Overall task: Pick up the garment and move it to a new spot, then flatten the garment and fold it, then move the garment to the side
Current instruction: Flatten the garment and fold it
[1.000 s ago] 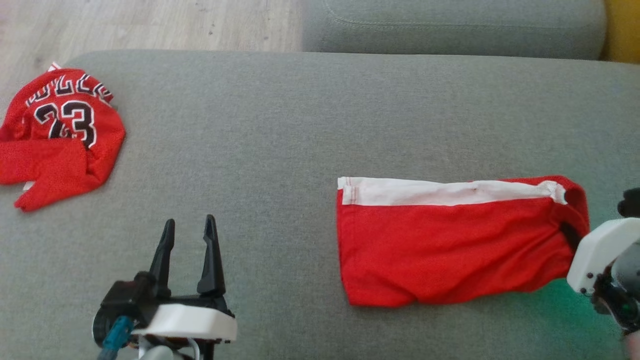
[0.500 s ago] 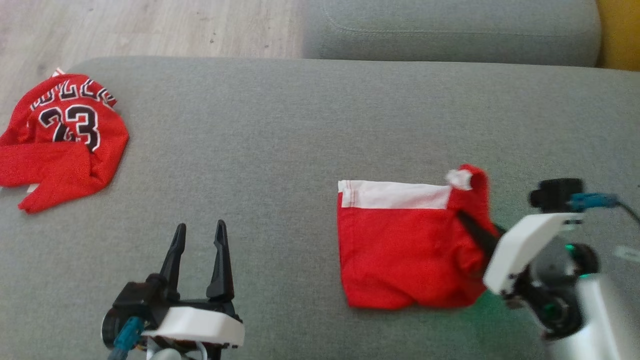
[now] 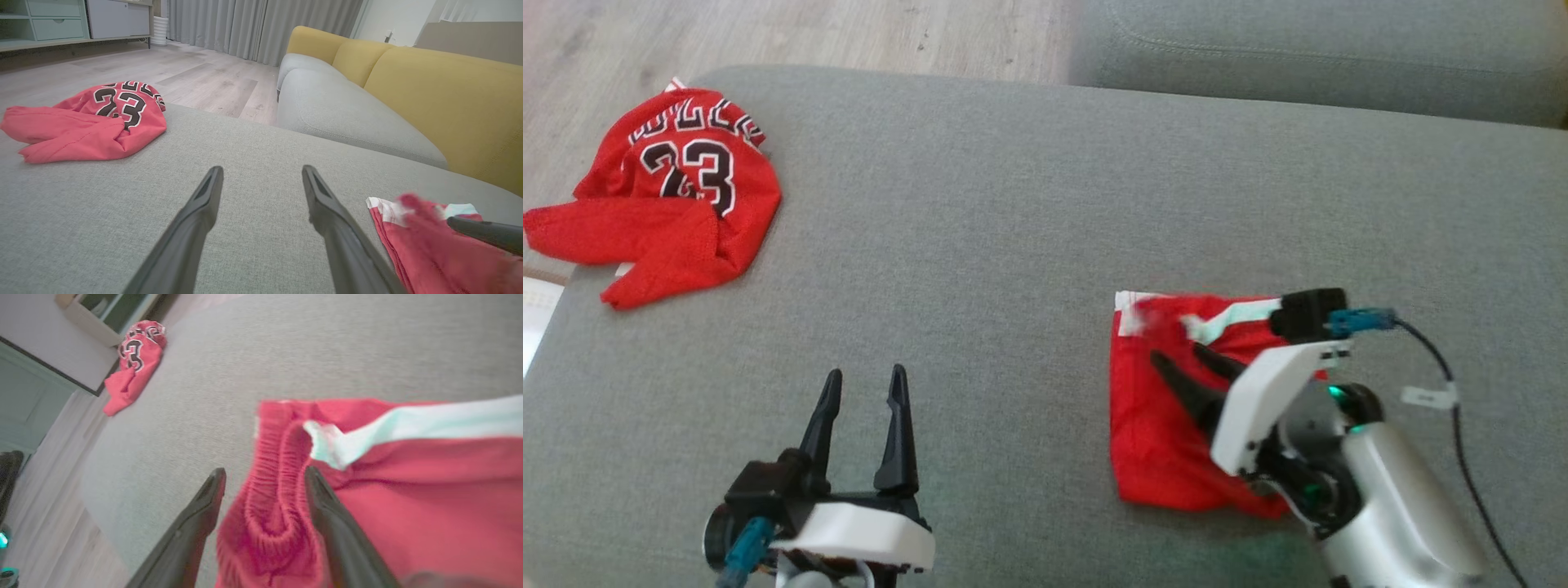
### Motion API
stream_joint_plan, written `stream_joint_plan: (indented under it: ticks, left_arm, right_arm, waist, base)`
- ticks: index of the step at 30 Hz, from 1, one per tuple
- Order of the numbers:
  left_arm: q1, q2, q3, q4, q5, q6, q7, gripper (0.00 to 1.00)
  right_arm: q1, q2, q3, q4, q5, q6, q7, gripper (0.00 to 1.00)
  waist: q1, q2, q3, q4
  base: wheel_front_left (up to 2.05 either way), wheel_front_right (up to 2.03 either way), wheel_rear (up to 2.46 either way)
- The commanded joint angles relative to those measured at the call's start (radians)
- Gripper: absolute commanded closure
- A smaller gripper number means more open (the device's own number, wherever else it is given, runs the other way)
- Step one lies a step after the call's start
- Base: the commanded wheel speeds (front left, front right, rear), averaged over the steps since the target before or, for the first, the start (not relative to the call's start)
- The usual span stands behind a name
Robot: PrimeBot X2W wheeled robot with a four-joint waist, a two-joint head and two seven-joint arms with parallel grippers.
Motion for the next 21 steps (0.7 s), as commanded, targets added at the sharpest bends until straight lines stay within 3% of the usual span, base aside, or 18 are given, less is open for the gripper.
stream_joint_plan:
  ticks: [1, 5, 9, 16, 21]
  left_arm:
    - [-0.053, 0.002, 0.030, -0.024, 0.003, -0.007, -0.009, 0.00]
    - [-0.053, -0.001, 0.032, -0.019, 0.000, -0.006, -0.014, 0.00]
    - [-0.056, -0.003, 0.033, -0.015, -0.002, -0.007, -0.018, 0.00]
    - [-0.076, -0.003, 0.029, -0.006, 0.003, -0.009, -0.019, 0.00]
    - [-0.086, -0.005, 0.033, 0.009, 0.001, -0.004, -0.016, 0.00]
  right_arm:
    - [-0.063, 0.014, 0.060, -0.026, 0.033, 0.008, -0.039, 0.00]
    - [-0.086, 0.014, 0.124, -0.031, 0.075, 0.008, -0.094, 0.00]
    - [-0.106, 0.014, 0.128, -0.049, 0.021, 0.008, -0.164, 0.00]
    - [-0.095, -0.002, 0.031, -0.104, -0.220, 0.008, -0.310, 0.00]
    - [-0.045, -0.011, -0.045, -0.131, -0.284, 0.008, -0.359, 0.00]
  waist:
    - [0.0000, 0.0000, 0.004, 0.004]
    - [0.0000, 0.0000, 0.005, -0.001]
    - [0.0000, 0.0000, 0.002, -0.018]
    - [0.0000, 0.0000, -0.016, -0.057]
    - [0.0000, 0.0000, -0.032, -0.082]
  base:
    - [0.00, 0.00, 0.00]
    - [0.00, 0.00, 0.00]
    - [0.00, 0.00, 0.00]
    - [0.00, 0.00, 0.00]
    - [0.00, 0.00, 0.00]
